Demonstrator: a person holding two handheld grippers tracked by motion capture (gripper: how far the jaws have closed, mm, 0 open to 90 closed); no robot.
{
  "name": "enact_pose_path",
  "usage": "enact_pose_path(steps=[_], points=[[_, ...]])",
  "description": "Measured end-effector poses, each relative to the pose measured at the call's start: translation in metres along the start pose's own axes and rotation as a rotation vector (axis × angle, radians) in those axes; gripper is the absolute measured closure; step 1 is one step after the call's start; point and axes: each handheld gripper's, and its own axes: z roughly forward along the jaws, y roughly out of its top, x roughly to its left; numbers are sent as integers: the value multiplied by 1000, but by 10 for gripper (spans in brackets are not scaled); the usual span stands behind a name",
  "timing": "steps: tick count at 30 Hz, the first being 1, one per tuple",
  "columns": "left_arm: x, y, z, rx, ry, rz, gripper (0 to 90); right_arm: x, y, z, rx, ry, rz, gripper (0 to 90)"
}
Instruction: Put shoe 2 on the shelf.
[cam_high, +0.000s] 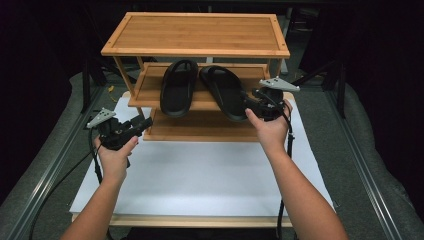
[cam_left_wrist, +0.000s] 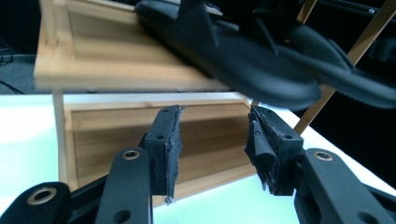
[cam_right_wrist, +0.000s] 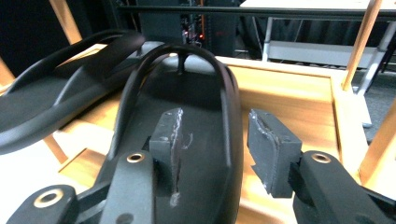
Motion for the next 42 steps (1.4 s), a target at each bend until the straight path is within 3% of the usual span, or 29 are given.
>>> enact_pose_path(steps=[8,9,12,15,17,20,31,40,42], points=[[-10,24,14,-22,0,3,526,0,-14,-11,27,10,-15,513],[-11,26,17,-23,1,4,523,-1,-15,-11,33,32,-11,506],[-16,30,26,-20,-7,8,515,-3,-19,-10,47,16,2,487],[-20,32,35,-1,0,13,511,-3,-23,-6,81,33,19,483],[-21,32,40,3,9,16,511,-2,-24,-4,81,70,34,479],[-22,32,46,15,10,16,514,3,-25,-3,78,48,32,478],[-18,32,56,40,23,3,529,24,-27,3,63,125,45,468],[-20,31,58,39,35,15,529,40,-31,9,37,109,24,466],[-20,32,58,42,37,18,530,44,-33,10,28,82,16,465]])
